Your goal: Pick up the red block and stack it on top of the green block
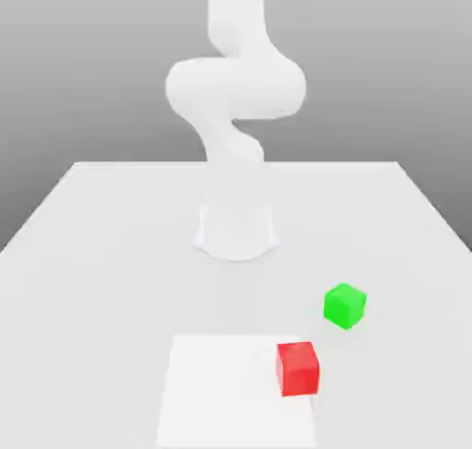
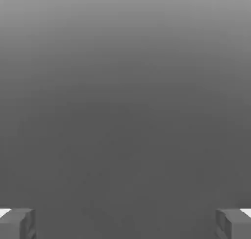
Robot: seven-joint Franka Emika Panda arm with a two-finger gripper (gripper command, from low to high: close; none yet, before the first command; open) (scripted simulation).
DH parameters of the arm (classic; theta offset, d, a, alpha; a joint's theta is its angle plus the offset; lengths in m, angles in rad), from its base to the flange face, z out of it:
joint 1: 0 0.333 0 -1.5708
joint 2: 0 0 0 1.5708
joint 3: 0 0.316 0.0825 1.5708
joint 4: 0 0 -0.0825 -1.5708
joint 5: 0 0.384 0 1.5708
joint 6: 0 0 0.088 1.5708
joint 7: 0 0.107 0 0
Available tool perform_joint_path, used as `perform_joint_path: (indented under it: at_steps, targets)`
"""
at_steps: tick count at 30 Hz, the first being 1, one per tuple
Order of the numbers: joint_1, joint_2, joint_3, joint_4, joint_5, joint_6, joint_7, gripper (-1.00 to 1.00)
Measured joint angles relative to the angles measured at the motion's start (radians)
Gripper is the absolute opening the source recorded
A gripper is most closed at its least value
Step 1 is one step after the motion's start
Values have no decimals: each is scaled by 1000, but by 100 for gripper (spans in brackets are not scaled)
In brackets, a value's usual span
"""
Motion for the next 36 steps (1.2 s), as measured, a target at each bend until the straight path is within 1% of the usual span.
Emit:
perform_joint_path:
  at_steps: [12,20,26,27,33,36]
  targets:
    - [51,442,61,-212,20,241,30,0]
    - [87,733,99,-351,-17,399,86,0]
    - [118,951,58,-339,-80,574,135,0]
    - [124,978,50,-335,-86,597,139,-100]
    - [127,992,46,-333,-92,609,145,-100]
    - [119,927,58,-343,-72,555,129,-100]
